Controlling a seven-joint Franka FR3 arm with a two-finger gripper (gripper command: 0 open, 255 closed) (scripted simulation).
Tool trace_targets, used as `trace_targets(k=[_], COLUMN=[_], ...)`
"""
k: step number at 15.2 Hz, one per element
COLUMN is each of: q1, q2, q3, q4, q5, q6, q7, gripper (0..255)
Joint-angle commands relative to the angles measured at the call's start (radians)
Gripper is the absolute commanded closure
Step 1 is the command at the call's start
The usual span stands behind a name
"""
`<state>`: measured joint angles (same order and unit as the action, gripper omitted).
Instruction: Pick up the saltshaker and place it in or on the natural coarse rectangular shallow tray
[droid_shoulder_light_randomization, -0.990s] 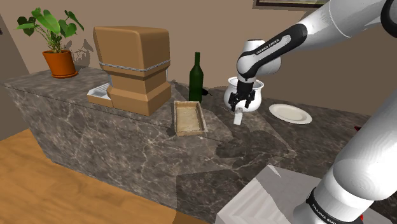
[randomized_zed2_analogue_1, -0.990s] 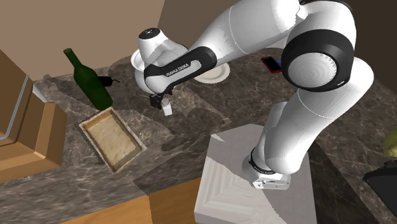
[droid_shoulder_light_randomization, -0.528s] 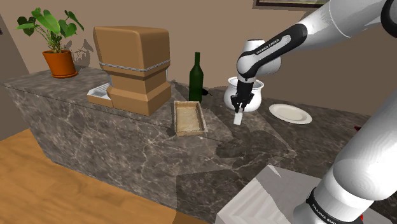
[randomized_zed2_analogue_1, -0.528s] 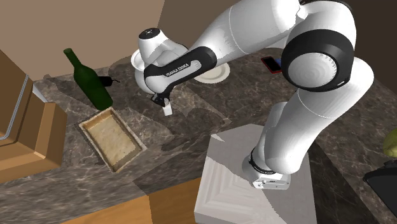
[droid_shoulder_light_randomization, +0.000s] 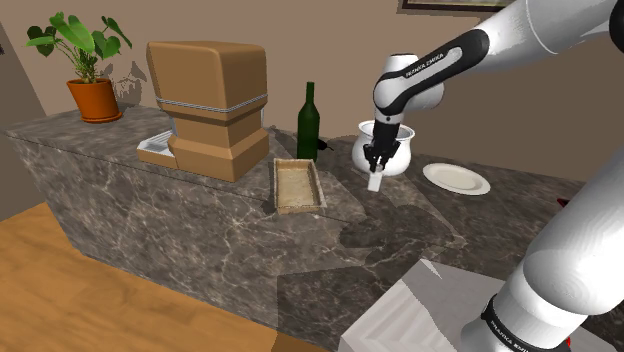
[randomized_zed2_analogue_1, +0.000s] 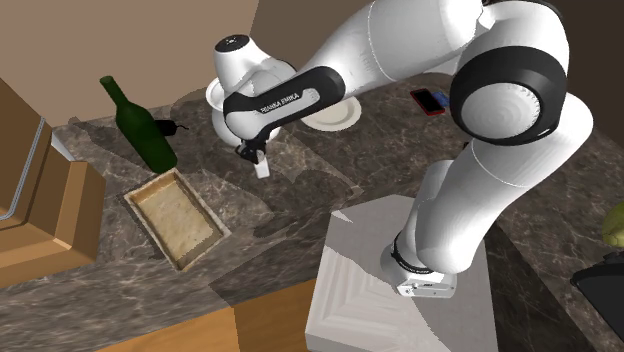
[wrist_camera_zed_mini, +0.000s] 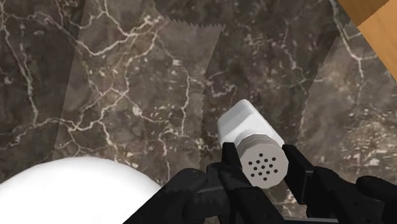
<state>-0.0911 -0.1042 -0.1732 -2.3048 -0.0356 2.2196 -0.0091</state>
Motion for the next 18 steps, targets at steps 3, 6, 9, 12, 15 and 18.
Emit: trace_targets(k=[3, 6, 9, 12, 15, 18], q1=[-0.001, 0.0, 0.0, 0.0, 0.0, 0.001], q2=[-0.029, -0.046, -0.061, -0.074, -0.085, -0.093], q3=[0.001, 0.003, 0.004, 0.005, 0.007, 0.008], q4=[0.03, 0.054, 0.081, 0.109, 0.139, 0.171], q5=[-0.005, -0.007, -0.008, -0.01, -0.01, -0.011], q6=[-0.059, -0.1, -0.142, -0.182, -0.223, -0.264], q7=[0.002, 0.003, 0.005, 0.006, 0.006, 0.006], gripper=[255, 255, 255, 255, 255, 255])
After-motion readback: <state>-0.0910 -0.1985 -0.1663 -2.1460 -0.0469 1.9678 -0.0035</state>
